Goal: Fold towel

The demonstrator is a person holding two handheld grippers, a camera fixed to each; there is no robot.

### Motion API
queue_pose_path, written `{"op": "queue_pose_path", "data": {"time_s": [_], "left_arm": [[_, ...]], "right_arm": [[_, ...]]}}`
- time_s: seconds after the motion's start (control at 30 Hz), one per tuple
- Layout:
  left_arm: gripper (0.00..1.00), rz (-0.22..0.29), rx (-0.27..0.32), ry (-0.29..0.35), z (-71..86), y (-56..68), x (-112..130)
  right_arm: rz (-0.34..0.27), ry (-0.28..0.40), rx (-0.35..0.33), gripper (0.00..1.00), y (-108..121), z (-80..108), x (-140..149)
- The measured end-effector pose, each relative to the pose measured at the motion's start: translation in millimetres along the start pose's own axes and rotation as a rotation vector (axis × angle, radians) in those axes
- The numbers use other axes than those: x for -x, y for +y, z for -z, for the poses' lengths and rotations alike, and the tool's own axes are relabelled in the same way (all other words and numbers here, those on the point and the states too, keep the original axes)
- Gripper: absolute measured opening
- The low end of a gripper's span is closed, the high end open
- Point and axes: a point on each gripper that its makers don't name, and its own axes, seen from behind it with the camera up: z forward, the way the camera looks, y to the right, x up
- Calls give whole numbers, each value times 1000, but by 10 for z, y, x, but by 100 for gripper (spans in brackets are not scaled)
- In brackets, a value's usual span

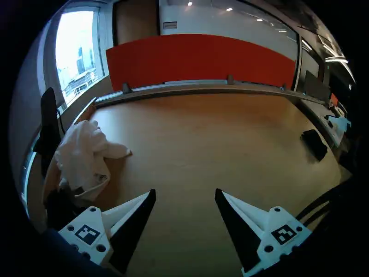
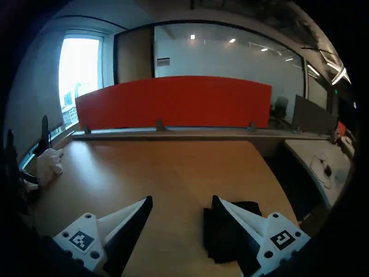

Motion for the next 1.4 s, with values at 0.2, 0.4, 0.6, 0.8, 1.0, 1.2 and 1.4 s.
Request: {"op": "queue_pose_path", "data": {"time_s": [0.2, 0.4, 0.6, 0.8, 1.0, 1.2, 1.4], "left_arm": [[95, 20, -16, 69, -42, -74, -223], [95, 45, -40, 163, -77, -198, -525], [95, 35, -71, 248, -91, -311, -785], [95, 26, -85, 303, -54, -339, -944], [95, 44, -90, 334, 1, -375, -1009], [95, 60, -107, 366, 42, -450, -1074], [95, 72, -104, 407, 74, -451, -1175]], "right_arm": [[-4, 69, -1, 100, -138, -10, -218], [-22, 145, -6, 100, -282, -22, -464], [-6, 180, 4, 100, -378, -53, -599], [7, 206, 7, 100, -503, -90, -665], [-2, 233, 16, 100, -624, -128, -736], [-13, 281, 27, 100, -757, -147, -873], [-11, 308, -6, 100, -985, -128, -948]]}}
